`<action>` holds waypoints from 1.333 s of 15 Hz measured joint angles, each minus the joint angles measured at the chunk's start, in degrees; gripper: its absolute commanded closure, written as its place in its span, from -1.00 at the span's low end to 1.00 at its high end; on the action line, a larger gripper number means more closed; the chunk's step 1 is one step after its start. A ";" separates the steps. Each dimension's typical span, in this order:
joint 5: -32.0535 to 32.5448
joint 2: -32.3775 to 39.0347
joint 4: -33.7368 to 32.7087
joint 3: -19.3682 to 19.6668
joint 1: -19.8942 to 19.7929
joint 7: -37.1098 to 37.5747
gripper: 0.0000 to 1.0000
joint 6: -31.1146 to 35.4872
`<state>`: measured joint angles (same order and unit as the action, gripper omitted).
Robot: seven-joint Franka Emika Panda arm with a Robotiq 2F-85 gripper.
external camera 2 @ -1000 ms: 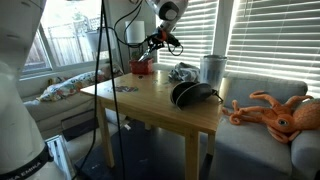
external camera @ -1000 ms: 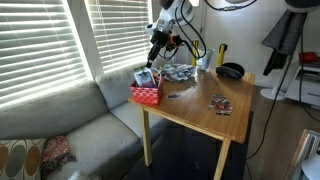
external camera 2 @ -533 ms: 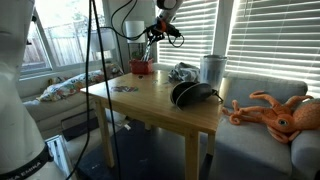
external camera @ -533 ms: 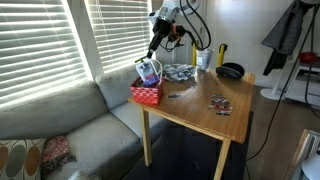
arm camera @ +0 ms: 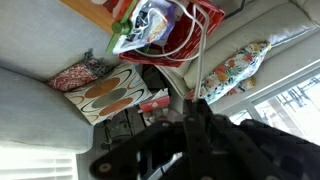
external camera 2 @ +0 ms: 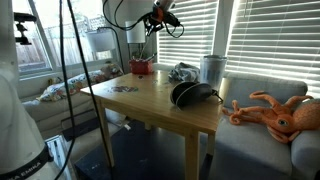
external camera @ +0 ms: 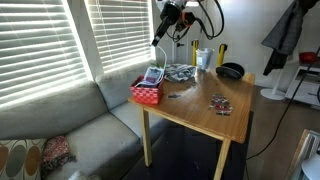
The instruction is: Remove the white cable from the red basket
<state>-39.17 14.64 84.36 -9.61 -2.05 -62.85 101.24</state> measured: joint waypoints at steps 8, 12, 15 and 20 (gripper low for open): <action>-2.95 -14.34 14.24 4.86 -0.01 -1.22 0.96 3.26; -6.24 -23.93 22.69 7.40 0.07 -3.70 0.96 9.89; -6.27 -30.12 29.20 9.42 0.08 -2.78 0.96 14.65; -6.25 -38.34 40.50 13.95 -0.17 1.63 0.96 23.02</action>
<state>-45.42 -23.70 124.86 4.35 -2.22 -61.22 124.26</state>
